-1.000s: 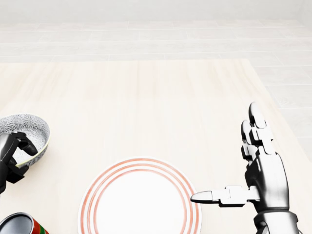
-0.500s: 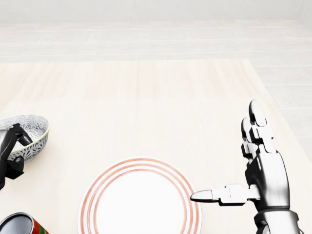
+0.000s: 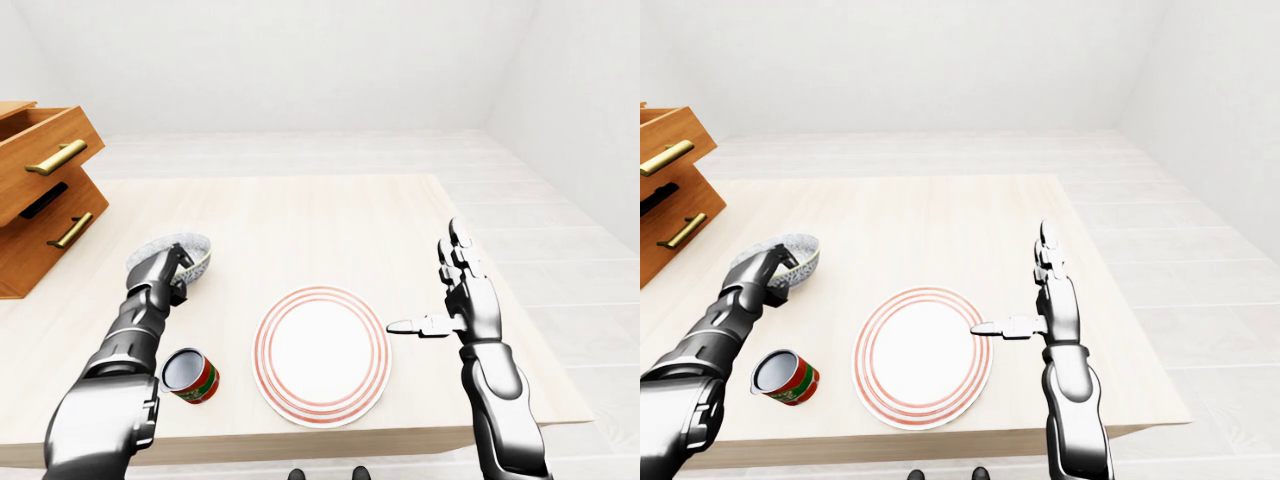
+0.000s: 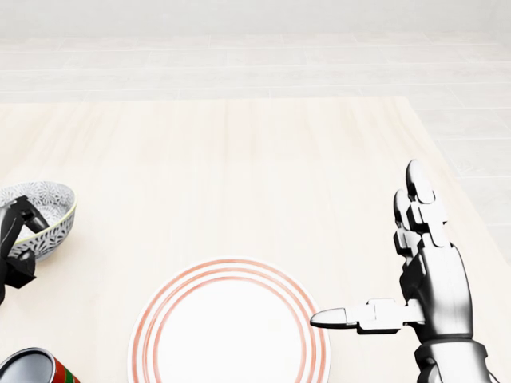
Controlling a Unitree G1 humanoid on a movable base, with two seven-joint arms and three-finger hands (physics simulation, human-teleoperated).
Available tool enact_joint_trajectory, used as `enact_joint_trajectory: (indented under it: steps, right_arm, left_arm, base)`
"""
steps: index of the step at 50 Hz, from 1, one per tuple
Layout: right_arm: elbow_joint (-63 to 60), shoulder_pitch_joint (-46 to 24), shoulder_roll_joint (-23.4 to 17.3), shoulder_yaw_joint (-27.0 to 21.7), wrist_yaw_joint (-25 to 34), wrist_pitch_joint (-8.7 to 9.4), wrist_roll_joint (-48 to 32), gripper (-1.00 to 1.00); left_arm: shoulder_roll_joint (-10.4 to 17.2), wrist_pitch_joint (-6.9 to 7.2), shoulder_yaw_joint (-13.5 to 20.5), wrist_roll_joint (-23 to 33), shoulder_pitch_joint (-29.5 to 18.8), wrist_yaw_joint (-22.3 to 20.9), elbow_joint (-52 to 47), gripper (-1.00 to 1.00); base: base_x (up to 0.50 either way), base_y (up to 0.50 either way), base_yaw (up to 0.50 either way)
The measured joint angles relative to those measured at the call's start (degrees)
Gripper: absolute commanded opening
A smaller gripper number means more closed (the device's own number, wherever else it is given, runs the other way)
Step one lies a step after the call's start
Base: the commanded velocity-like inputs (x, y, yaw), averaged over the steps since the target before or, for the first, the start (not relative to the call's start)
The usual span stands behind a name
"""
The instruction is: Put the bowl on the plate.
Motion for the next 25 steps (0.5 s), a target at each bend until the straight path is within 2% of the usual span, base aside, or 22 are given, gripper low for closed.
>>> enact_joint_trajectory:
  steps: [25]
  right_arm:
    - [0.7, 0.3, 0.1, 0.2, -0.1, 0.0, 0.1, 1.0]
  left_arm:
    - [1.1, 0.0, 0.3, 0.5, -0.7, -0.1, -3.4, -1.0]
  base:
    - [0.0, 0.0, 0.0]
